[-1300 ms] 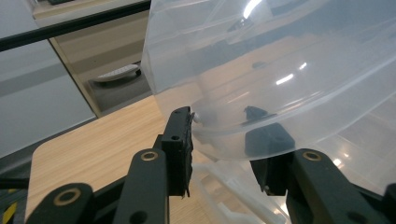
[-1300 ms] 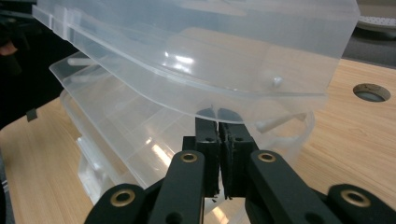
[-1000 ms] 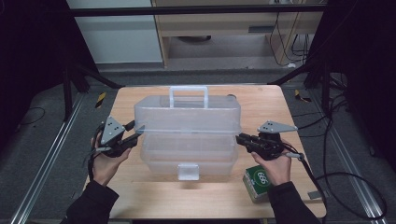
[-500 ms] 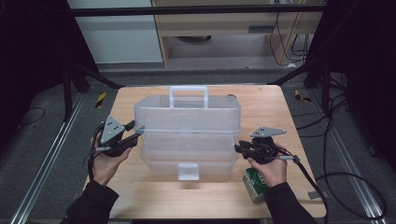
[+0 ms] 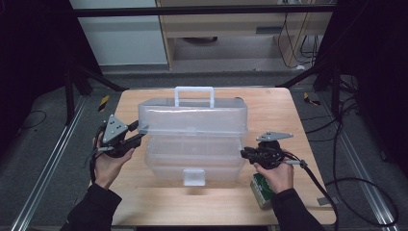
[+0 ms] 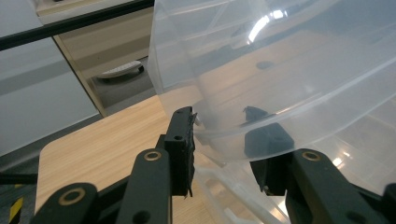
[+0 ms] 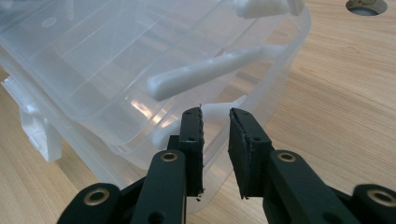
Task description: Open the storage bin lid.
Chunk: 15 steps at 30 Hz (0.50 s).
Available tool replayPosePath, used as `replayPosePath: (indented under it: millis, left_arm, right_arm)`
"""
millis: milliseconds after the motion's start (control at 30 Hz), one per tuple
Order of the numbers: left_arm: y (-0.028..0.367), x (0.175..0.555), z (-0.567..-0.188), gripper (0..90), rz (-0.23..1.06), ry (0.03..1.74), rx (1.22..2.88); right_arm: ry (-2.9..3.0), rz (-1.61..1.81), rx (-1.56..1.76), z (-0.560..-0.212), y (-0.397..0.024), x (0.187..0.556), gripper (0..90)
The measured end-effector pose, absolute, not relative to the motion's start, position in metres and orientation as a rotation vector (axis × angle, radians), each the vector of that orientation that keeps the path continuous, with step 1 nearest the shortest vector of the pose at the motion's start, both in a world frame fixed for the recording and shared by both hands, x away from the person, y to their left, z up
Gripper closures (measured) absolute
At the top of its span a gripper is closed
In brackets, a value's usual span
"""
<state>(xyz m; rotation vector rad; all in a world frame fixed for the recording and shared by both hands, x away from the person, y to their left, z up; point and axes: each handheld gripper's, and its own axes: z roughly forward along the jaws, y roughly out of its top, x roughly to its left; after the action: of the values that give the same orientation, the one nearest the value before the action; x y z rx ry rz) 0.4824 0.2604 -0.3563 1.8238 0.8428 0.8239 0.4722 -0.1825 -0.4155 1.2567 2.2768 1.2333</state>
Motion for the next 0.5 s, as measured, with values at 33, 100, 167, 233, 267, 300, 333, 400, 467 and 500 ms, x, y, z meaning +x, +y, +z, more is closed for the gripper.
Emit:
replayPosePath:
  millis: [33,100,167,233,267,300,333,400,467,500]
  left_arm:
    - [0.260,0.484,-0.355,62.6,0.825,0.843,1.821]
    - [0.260,0.486,-0.352,62.7,0.829,0.847,1.814]
    - [0.259,0.489,-0.349,62.8,0.830,0.854,1.801]
    - [0.258,0.492,-0.346,63.0,0.829,0.861,1.793]
    - [0.258,0.493,-0.345,63.1,0.825,0.870,1.793]
    - [0.258,0.495,-0.344,63.2,0.825,0.873,1.788]
    - [0.258,0.496,-0.343,63.3,0.826,0.876,1.783]
    - [0.257,0.499,-0.340,63.5,0.828,0.881,1.778]
    - [0.256,0.502,-0.337,63.8,0.833,0.885,1.776]
    - [0.256,0.504,-0.336,63.9,0.845,0.874,1.773]
  right_arm:
    - [2.277,1.232,1.256,-0.415,-0.182,0.472,75.2]
    - [2.276,1.233,1.258,-0.415,-0.182,0.472,75.3]
    - [2.277,1.231,1.262,-0.415,-0.182,0.472,75.3]
    - [2.276,1.231,1.262,-0.415,-0.182,0.472,75.4]
    - [2.275,1.232,1.260,-0.415,-0.182,0.472,75.5]
    - [2.274,1.232,1.260,-0.415,-0.182,0.472,75.5]
    - [2.273,1.231,1.261,-0.415,-0.182,0.472,75.6]
    - [2.271,1.230,1.264,-0.416,-0.182,0.471,75.7]
    - [2.271,1.230,1.270,-0.415,-0.182,0.471,75.7]
    - [2.271,1.229,1.271,-0.415,-0.182,0.471,75.7]
